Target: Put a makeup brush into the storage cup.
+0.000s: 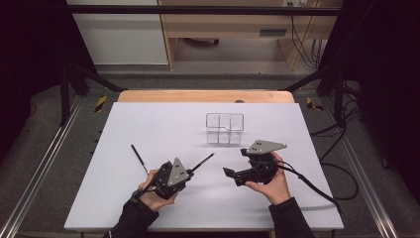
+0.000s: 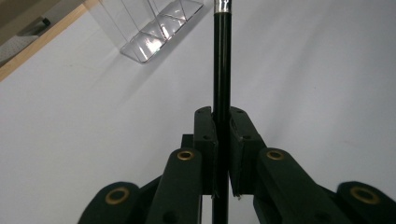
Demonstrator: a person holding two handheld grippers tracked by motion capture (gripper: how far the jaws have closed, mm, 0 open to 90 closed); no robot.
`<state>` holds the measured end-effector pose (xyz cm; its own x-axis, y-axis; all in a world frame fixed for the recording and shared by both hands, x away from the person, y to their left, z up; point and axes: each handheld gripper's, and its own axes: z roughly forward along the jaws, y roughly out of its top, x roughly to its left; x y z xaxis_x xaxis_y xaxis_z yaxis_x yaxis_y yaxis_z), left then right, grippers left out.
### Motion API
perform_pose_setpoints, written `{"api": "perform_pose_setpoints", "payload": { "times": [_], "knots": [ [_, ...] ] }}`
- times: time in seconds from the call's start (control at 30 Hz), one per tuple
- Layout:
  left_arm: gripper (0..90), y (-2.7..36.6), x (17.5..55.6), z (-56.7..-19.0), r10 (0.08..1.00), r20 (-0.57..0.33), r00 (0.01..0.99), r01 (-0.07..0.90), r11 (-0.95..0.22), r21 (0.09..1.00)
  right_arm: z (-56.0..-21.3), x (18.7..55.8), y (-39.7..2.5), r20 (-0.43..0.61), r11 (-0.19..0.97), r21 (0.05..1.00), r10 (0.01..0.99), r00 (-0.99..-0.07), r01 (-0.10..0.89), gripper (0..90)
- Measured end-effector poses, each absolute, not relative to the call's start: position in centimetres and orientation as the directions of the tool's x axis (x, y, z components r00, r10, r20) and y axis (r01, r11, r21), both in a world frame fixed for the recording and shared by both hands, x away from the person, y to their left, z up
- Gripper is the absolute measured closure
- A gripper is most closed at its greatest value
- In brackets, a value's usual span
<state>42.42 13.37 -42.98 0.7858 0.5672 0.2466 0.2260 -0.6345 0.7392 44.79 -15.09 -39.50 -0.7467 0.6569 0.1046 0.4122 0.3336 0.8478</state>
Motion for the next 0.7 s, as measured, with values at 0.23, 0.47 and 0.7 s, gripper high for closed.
{"api": "perform_pose_setpoints", "payload": {
  "times": [0.23,0.47,0.7],
  "knots": [
    [82.7,13.6,42.6,-43.0,0.632,0.172,0.756,0.284,-0.553,0.783,-39.7,44.8,-14.7,0.138,0.274,0.868,0.669,-0.73,0.415,9.8],
    [82.7,13.8,42.6,-42.9,0.694,0.108,0.712,0.332,-0.467,0.82,-40.0,44.9,-14.0,0.18,0.222,0.878,0.667,-0.723,0.424,10.4],
    [82.7,13.6,42.3,-43.1,0.723,0.09,0.685,0.346,-0.431,0.834,-40.4,45.2,-13.1,0.21,0.192,0.879,0.664,-0.717,0.436,11.5]
  ]
}}
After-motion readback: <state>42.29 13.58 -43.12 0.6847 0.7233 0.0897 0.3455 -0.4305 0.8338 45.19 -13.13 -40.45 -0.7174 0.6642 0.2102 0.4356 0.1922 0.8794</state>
